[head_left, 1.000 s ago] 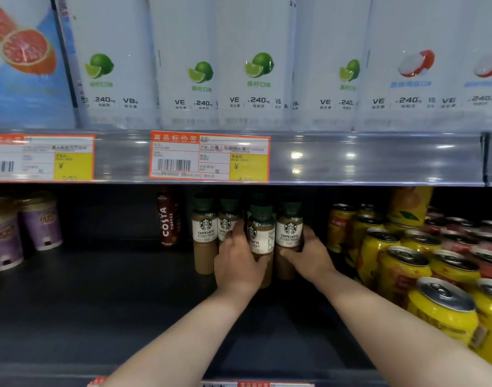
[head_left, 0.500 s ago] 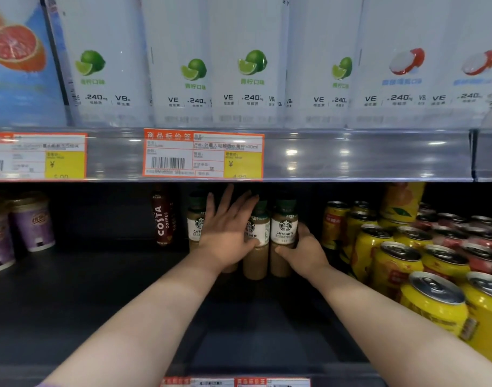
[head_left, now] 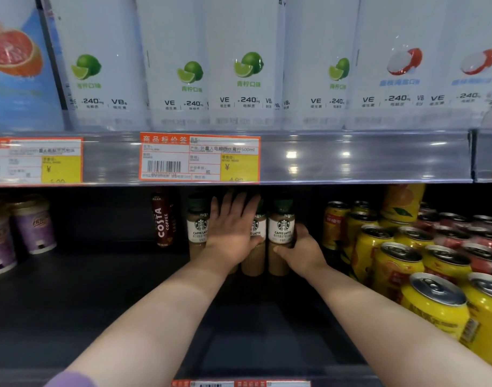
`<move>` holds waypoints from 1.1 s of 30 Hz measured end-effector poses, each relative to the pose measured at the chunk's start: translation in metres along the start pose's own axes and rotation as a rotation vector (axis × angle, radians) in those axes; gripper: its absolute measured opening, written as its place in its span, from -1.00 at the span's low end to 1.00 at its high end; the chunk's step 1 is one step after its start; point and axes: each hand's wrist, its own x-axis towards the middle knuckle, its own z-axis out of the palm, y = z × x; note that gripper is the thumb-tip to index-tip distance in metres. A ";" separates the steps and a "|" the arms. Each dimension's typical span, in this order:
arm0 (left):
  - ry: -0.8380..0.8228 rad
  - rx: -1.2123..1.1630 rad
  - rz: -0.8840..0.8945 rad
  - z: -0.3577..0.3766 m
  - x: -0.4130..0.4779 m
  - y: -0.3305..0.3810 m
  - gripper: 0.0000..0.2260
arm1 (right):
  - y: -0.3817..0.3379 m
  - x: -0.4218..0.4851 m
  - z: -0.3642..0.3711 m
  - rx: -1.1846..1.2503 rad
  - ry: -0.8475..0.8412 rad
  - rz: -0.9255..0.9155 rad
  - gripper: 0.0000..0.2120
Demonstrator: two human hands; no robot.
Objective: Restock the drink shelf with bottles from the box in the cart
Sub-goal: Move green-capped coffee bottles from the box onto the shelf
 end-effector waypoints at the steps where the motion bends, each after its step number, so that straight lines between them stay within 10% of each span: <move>1: -0.009 0.004 0.005 0.000 -0.001 0.000 -0.18 | 0.000 0.000 0.000 -0.001 -0.001 0.002 -0.44; 14: -0.081 0.150 -0.111 -0.026 -0.041 -0.010 -0.20 | -0.018 -0.029 -0.010 -0.421 0.210 -0.332 -0.21; 33: -0.394 0.368 -0.524 -0.114 -0.213 -0.081 -0.24 | -0.107 -0.134 0.108 -0.509 -0.389 -0.814 -0.39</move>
